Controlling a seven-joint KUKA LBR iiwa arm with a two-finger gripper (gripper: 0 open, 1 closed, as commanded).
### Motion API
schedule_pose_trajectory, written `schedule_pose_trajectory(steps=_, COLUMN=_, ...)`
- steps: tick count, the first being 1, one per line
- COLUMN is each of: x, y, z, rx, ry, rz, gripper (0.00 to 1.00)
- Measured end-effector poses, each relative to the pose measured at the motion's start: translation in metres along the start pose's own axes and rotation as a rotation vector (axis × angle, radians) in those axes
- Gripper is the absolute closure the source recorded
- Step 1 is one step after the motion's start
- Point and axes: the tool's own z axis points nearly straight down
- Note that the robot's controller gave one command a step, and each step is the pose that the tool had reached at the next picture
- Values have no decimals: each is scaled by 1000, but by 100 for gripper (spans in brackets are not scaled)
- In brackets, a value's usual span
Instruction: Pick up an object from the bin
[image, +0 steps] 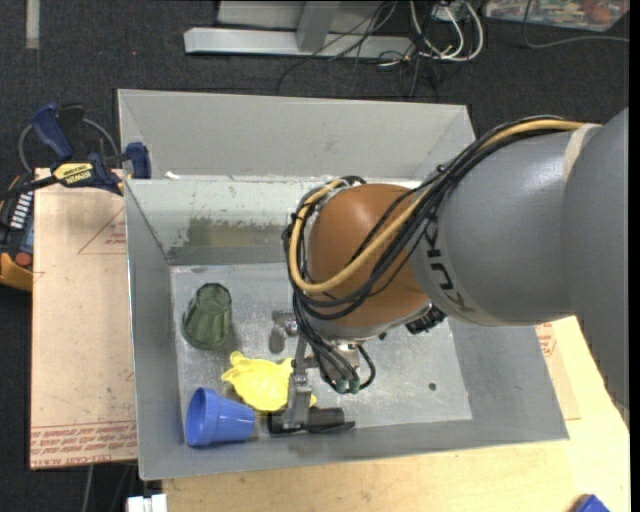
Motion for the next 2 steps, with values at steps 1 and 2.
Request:
schedule_pose_trajectory(steps=1, x=-2, y=-1, z=-4, rx=-1, ry=-8, rz=5, gripper=0)
schedule_pose_trajectory(steps=2, x=-15, y=-3, z=45, rx=0, ry=3, rz=203, gripper=0)
